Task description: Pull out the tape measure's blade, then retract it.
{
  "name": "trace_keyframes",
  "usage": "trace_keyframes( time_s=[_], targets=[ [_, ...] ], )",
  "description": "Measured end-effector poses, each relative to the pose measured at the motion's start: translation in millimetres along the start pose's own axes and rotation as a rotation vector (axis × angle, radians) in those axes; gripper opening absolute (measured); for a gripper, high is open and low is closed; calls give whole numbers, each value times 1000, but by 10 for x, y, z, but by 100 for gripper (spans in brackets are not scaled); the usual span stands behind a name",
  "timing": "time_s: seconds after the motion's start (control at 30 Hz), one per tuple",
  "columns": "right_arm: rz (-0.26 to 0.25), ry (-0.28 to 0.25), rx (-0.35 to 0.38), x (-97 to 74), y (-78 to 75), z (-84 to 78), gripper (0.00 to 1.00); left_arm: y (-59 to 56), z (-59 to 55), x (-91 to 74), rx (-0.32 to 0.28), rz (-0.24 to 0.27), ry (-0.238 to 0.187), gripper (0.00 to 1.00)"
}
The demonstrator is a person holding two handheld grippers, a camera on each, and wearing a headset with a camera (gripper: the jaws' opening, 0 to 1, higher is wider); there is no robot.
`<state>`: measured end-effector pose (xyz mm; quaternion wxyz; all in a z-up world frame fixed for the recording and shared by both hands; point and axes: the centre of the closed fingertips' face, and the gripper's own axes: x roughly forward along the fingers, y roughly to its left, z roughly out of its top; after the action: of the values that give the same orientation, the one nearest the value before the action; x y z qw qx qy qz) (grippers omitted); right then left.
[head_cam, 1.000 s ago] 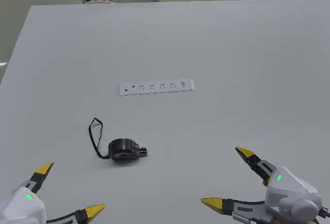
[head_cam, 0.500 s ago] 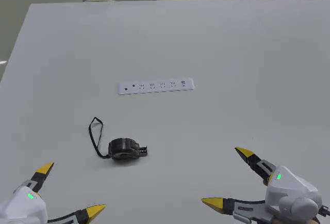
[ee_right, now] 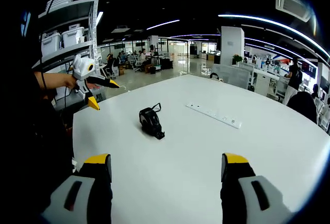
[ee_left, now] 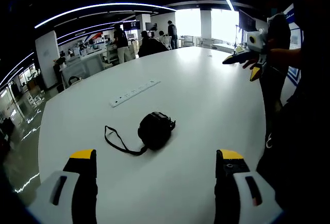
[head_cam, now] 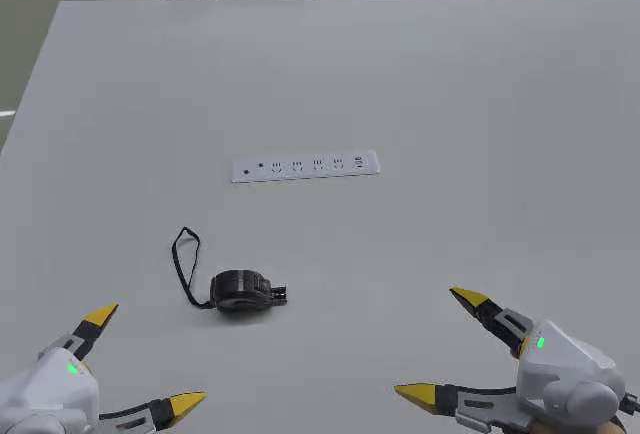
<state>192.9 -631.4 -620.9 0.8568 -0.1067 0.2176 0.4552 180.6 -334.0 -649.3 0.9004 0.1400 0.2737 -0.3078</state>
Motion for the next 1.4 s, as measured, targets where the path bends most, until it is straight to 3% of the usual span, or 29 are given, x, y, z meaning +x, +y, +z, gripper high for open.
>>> trace_keyframes(
  time_s=[0.4, 0.83, 1.23, 1.4],
  targets=[
    [82, 21, -55, 201, -83, -64, 77, 25, 38, 273, 81, -88, 5, 78],
    [175, 49, -110, 470, -163, -120, 64, 56, 145, 638, 182, -181, 10, 66],
    [230, 84, -144, 745, -224, -207, 55, 70, 89, 991, 253, -282, 72, 62],
    [262, 95, -162, 884, -226, -238, 50, 63, 44, 1129, 321, -332, 101, 59]
  ],
)
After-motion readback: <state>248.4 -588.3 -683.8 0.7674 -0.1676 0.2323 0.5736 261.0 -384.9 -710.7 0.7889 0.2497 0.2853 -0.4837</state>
